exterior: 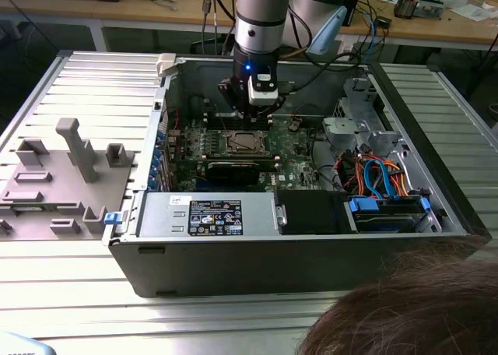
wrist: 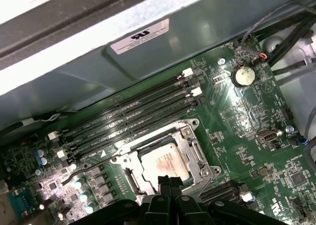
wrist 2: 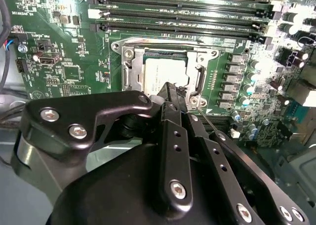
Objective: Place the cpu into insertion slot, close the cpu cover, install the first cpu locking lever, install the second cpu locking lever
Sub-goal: 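Install the first cpu locking lever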
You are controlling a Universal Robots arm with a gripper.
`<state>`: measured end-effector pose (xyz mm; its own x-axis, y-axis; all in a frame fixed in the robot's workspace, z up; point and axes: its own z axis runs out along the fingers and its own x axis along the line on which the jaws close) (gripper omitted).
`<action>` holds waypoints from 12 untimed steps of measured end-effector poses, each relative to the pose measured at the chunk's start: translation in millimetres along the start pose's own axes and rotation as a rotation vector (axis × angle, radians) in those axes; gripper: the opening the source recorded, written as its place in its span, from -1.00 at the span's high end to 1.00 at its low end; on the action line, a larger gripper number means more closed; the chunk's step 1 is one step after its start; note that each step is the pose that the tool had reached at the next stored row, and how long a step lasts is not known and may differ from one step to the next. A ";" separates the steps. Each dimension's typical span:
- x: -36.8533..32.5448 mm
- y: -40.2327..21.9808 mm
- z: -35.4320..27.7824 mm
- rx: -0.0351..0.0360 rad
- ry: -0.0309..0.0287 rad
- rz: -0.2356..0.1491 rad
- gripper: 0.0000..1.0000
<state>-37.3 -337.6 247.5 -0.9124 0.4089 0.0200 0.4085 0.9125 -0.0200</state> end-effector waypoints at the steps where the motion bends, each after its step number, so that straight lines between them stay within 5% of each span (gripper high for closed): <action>1: 0.0 0.0 0.0 0.0003 -0.0001 -0.010 0.79; 6: 0.0 0.0 0.0 0.0009 -0.0008 -0.043 0.79; 9: 0.0 0.0 0.0 0.0052 -0.0051 -0.256 0.79; 10: 0.0 0.0 0.0 0.0060 -0.0059 -0.298 0.79; 12: 0.0 0.0 0.0 0.0063 -0.0062 -0.313 0.79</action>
<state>-37.3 -337.6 247.5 -0.9939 0.1081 0.0201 0.1077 0.9940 -0.0200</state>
